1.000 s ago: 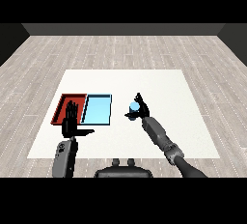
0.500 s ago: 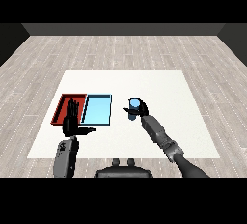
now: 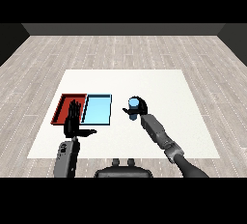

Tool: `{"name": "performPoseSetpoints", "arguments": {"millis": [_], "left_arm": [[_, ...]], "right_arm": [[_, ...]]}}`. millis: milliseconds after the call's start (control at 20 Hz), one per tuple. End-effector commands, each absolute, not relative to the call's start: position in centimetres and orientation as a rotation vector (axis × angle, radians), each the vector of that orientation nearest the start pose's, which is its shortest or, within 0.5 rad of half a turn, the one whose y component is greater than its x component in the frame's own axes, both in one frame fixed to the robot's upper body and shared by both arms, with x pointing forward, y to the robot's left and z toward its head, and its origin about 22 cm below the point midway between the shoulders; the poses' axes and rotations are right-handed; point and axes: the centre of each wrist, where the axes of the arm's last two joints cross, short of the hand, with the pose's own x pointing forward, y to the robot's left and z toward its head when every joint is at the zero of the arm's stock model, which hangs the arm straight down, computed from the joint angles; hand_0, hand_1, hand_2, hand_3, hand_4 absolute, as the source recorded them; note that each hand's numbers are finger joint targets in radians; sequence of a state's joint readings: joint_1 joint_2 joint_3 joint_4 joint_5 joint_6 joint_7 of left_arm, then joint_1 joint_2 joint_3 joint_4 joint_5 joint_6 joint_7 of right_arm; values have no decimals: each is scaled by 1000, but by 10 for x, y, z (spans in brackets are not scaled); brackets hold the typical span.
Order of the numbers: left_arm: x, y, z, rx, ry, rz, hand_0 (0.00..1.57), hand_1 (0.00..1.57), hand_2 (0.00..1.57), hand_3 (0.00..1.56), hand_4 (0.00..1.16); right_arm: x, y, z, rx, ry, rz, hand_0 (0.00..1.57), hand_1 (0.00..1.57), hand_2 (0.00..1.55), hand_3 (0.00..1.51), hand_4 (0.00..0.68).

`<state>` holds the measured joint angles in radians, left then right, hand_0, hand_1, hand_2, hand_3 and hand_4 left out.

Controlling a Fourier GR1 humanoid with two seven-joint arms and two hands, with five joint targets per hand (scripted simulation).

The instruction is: Pick the blue can and put it in the blue box

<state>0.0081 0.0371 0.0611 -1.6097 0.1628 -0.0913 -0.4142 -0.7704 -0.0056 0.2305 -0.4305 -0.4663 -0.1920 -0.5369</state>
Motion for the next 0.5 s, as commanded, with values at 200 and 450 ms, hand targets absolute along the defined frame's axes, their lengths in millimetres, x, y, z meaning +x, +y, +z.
{"name": "performPoseSetpoints", "arguments": {"millis": [200, 450], "left_arm": [[239, 227, 4, -94, -1970, -18, 0, 0, 0, 0, 0], [244, 208, -12, -162, -1934, 6, 0, 0, 0, 0, 0]], "right_arm": [[371, -126, -41, 148, -1698, 43, 1474, 1474, 1453, 1411, 643], [372, -129, -7, 198, -1816, 85, 1470, 1470, 1441, 1409, 651]]}}
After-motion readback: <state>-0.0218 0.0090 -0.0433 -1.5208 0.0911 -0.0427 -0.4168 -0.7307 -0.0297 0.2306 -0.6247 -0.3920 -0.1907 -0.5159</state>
